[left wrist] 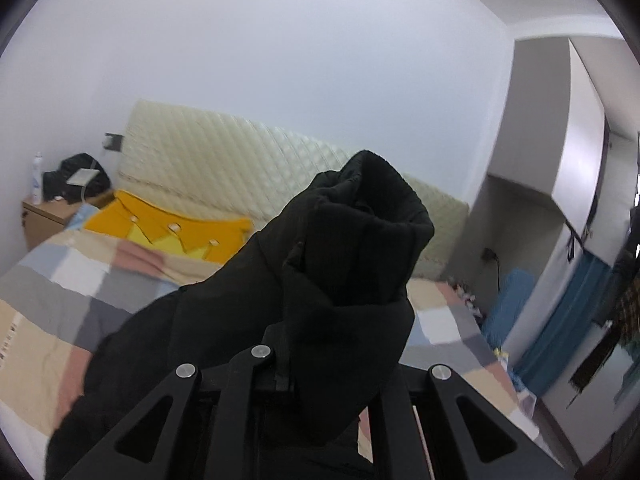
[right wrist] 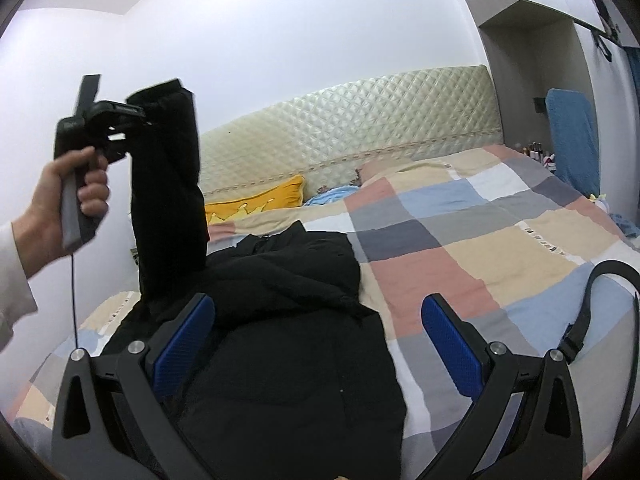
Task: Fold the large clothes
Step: 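Lift the held sleeve with the left gripper and swing it over the jacket, then lay the sleeve onto the jacket body with the left gripper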
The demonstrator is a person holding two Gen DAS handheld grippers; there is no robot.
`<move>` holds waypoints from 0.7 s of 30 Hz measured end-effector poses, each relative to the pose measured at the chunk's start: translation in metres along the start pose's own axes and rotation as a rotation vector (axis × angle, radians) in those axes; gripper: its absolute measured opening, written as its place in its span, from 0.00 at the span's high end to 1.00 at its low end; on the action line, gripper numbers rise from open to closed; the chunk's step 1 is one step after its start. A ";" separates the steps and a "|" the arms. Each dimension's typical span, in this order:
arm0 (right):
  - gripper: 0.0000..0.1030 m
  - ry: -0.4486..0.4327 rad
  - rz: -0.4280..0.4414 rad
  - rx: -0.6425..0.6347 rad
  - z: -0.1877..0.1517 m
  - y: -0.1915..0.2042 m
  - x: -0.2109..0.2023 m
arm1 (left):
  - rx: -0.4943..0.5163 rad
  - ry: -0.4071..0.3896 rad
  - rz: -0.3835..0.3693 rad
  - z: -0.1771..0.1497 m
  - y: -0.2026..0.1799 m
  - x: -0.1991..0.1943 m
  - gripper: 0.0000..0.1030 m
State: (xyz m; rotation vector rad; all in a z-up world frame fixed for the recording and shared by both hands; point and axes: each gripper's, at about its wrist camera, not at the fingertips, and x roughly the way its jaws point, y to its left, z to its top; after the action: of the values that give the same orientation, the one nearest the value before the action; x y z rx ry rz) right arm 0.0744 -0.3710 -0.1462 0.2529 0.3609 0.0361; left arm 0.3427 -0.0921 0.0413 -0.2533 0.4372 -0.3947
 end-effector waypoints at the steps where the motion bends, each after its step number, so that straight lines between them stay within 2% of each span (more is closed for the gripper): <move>1: 0.00 0.003 -0.004 -0.004 0.000 0.000 0.002 | 0.008 0.017 -0.008 -0.009 -0.006 0.010 0.91; 6: 0.00 0.014 0.011 0.013 0.002 -0.005 0.007 | 0.020 0.088 -0.039 -0.053 -0.025 0.044 0.91; 15: 0.00 0.034 -0.021 0.072 0.002 -0.027 0.019 | 0.086 0.234 -0.061 -0.132 -0.054 0.138 0.91; 21: 0.00 0.052 -0.023 0.069 0.000 -0.026 0.027 | 0.058 0.365 -0.043 -0.186 -0.043 0.187 0.91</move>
State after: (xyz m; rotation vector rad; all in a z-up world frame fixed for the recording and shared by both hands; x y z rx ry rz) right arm 0.0997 -0.3942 -0.1627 0.3167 0.4173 0.0077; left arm 0.3994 -0.2377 -0.1754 -0.1340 0.7784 -0.4974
